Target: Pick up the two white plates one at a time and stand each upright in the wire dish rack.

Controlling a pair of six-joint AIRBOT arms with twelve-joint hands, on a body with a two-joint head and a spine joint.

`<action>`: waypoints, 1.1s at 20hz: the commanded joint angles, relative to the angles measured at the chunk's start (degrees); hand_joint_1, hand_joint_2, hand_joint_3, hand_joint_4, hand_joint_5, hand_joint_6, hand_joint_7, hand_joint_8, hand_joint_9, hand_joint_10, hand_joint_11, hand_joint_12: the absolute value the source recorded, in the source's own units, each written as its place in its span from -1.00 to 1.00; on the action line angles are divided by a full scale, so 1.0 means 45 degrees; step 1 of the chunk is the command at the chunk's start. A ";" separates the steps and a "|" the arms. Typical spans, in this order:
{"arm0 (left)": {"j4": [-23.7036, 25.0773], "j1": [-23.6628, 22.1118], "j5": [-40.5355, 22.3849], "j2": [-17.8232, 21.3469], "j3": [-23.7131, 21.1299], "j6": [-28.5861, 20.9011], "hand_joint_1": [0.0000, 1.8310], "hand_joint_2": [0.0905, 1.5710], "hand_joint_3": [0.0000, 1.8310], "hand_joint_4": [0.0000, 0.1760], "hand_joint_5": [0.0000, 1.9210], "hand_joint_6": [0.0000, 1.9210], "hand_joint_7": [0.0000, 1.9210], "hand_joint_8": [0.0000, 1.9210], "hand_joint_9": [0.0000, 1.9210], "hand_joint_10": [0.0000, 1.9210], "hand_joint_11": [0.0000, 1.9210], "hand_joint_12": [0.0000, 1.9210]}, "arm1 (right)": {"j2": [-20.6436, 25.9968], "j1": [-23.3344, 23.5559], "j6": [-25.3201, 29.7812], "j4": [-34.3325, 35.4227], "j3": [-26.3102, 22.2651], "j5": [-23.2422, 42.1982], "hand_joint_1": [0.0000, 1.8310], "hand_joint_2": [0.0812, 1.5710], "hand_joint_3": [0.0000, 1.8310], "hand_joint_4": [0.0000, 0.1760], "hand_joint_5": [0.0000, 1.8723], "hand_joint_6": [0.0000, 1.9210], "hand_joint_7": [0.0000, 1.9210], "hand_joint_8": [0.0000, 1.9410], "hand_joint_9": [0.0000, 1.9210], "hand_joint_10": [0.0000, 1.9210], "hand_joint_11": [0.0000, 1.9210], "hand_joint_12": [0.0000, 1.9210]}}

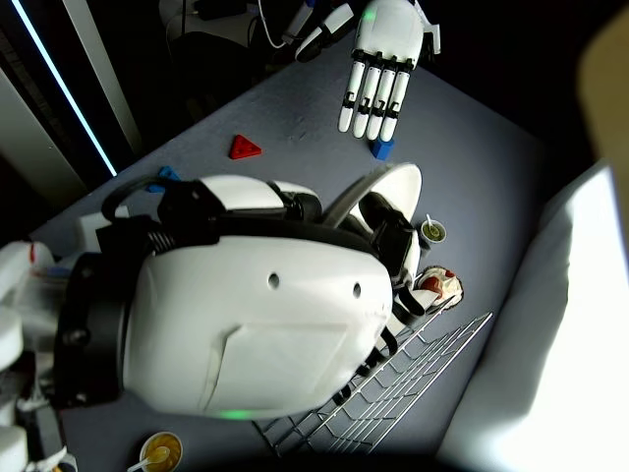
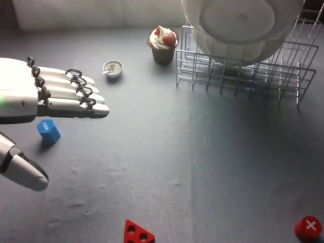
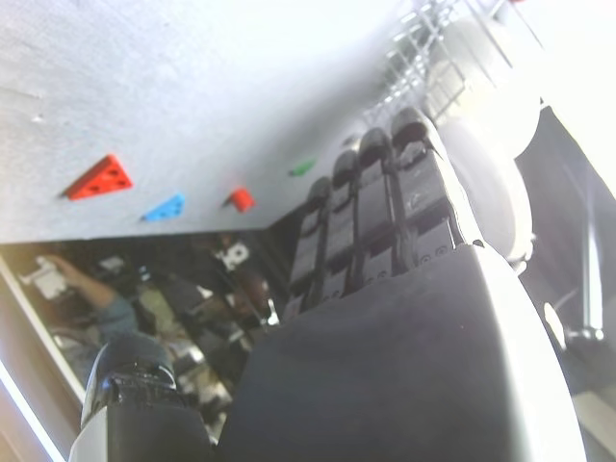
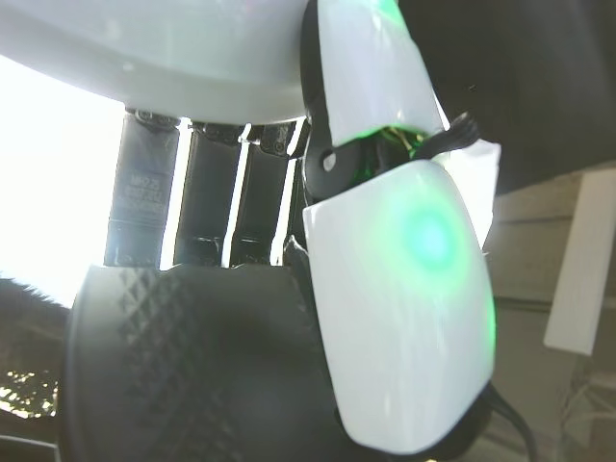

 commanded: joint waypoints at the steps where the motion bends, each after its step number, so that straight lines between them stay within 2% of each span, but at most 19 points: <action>1: -0.0973 -0.0055 -0.0846 0.0099 -0.0057 -0.0022 -1.00 0.11 -1.00 -1.00 -0.94 -1.00 -0.91 -1.00 -0.90 -1.00 -0.92 -0.99 | 0.0034 0.0192 0.0334 0.0912 0.0095 0.0045 0.65 0.24 -1.00 -1.00 0.09 -0.22 0.24 -0.54 0.41 -0.64 0.11 0.31; 3: -0.0975 -0.0057 -0.0786 0.0099 -0.0093 -0.0022 -1.00 0.12 -1.00 -1.00 -0.93 -1.00 -0.89 -0.99 -0.90 -1.00 -0.91 -0.99 | 0.0005 0.0192 0.0334 0.0912 0.0163 0.0063 0.64 0.24 -1.00 -1.00 0.10 -0.22 0.27 -0.64 0.39 -0.59 0.13 0.31; 4: -0.0972 -0.0057 -0.0695 0.0085 -0.0104 -0.0022 -1.00 0.11 -1.00 -1.00 -0.94 -1.00 -0.90 -1.00 -0.90 -1.00 -0.91 -0.99 | 0.0000 0.0187 0.0335 0.0912 0.0174 0.0075 0.64 0.25 -1.00 -1.00 0.10 -0.20 0.26 -0.61 0.36 -0.54 0.14 0.30; 6: -0.1171 -0.0057 -0.0604 0.0077 -0.0097 -0.0022 -1.00 0.11 -1.00 -1.00 -0.92 -0.99 -0.89 -0.99 -0.89 -0.99 -0.90 -0.98 | -0.0029 0.0180 0.0335 0.0912 0.0196 0.0131 0.64 0.25 -1.00 -1.00 0.07 -0.16 0.25 -0.56 0.39 -0.59 0.12 0.30; 8: -0.1334 -0.0050 -0.0627 0.0078 -0.0043 -0.0022 -1.00 0.11 -1.00 -1.00 -0.91 -0.99 -0.88 -0.99 -0.88 -0.99 -0.88 -0.98 | -0.0144 0.0180 0.0336 0.0913 0.0286 0.0203 0.65 0.24 -1.00 -1.00 0.07 -0.20 0.32 -0.69 0.42 -0.65 0.09 0.34; 9: -0.1315 -0.0050 -0.0570 0.0085 -0.0044 -0.0022 -1.00 0.11 -1.00 -1.00 -0.90 -0.98 -0.87 -0.99 -0.87 -0.99 -0.88 -0.98 | -0.0183 0.0180 0.0336 0.0913 0.0345 0.0216 0.64 0.28 -1.00 -1.00 0.01 -0.11 0.22 -0.53 0.29 -0.42 0.04 0.40; 10: -0.1169 -0.0052 -0.0472 0.0097 -0.0040 -0.0022 -1.00 0.11 -1.00 -1.00 -0.91 -0.99 -0.87 -0.99 -0.88 -1.00 -0.89 -0.98 | -0.0262 0.0171 0.0338 0.0913 0.0477 0.0260 0.64 0.31 -1.00 -1.00 -0.05 -0.01 0.15 -0.40 0.21 -0.29 0.02 0.44; 12: -0.0931 -0.0071 -0.0278 0.0147 0.0008 -0.0022 -1.00 0.11 -1.00 -1.00 -0.90 -0.99 -0.86 -0.99 -0.88 -0.99 -0.88 -0.97 | -0.0368 0.0005 0.0344 0.0983 0.0750 0.0562 0.64 0.28 -1.00 -1.00 -0.02 -0.02 0.21 -0.50 0.32 -0.47 0.07 0.37; 15: -0.0764 -0.0071 -0.0245 0.0146 0.0128 -0.0022 -1.00 0.12 -1.00 -1.00 -0.90 -0.99 -0.86 -0.99 -0.87 -0.99 -0.87 -0.97 | -0.0479 -0.0232 0.0343 0.0997 0.1041 0.0766 0.64 0.27 -1.00 -1.00 -0.01 -0.04 0.24 -0.55 0.34 -0.52 0.08 0.35; 16: -0.0638 -0.0117 -0.0146 0.0150 0.0042 -0.0022 -1.00 0.12 -1.00 -1.00 -0.90 -0.99 -0.86 -0.99 -0.87 -0.99 -0.88 -0.98 | -0.0561 -0.0253 0.0333 0.0996 0.1193 0.0825 0.64 0.26 -1.00 -1.00 0.03 -0.09 0.30 -0.68 0.35 -0.54 0.09 0.34; 18: -0.0643 -0.0210 -0.0331 0.0150 -0.0191 -0.0022 -1.00 0.12 -1.00 -1.00 -0.90 -0.99 -0.86 -0.99 -0.87 -0.99 -0.88 -0.98 | -0.0646 -0.0253 0.0329 0.0996 0.1352 0.0842 0.64 0.30 -0.99 -1.00 -0.03 -0.01 0.20 -0.50 0.18 -0.26 0.03 0.41; 20: -0.0739 -0.0213 -0.0254 0.0147 -0.0228 -0.0022 -1.00 0.12 -1.00 -1.00 -0.90 -0.99 -0.86 -0.99 -0.87 -0.99 -0.89 -0.98 | -0.0717 -0.0253 0.0329 0.0996 0.1421 0.0875 0.63 0.33 -1.00 -1.00 -0.05 0.05 0.09 -0.34 0.12 -0.16 0.01 0.47; 22: -0.0831 -0.0209 -0.0217 0.0166 -0.0277 -0.0022 -1.00 0.12 -1.00 -1.00 -0.91 -1.00 -0.88 -1.00 -0.89 -1.00 -0.91 -0.99 | -0.0782 -0.0284 0.0329 0.0997 0.1419 0.0949 0.63 0.34 -1.00 -1.00 -0.04 0.05 0.06 -0.30 0.09 -0.11 0.00 0.49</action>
